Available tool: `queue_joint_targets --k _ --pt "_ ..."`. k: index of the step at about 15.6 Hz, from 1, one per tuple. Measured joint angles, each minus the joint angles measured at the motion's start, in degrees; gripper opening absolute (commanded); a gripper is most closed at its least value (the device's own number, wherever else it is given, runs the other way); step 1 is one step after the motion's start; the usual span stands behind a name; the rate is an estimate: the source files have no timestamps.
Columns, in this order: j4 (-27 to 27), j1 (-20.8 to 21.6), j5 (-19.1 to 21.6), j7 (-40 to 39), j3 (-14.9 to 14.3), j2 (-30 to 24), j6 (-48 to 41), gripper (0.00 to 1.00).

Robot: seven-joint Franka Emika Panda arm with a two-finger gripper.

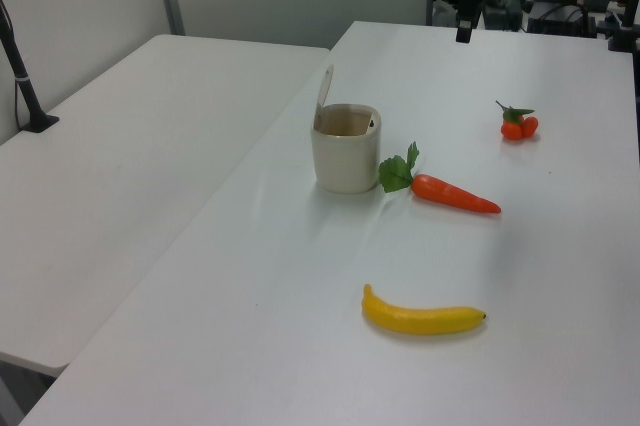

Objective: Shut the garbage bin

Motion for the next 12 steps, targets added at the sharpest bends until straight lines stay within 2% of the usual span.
queue_joint_targets --k 12 --pt "0.0 -0.5 -0.1 0.0 -1.1 0.3 0.0 1.00"
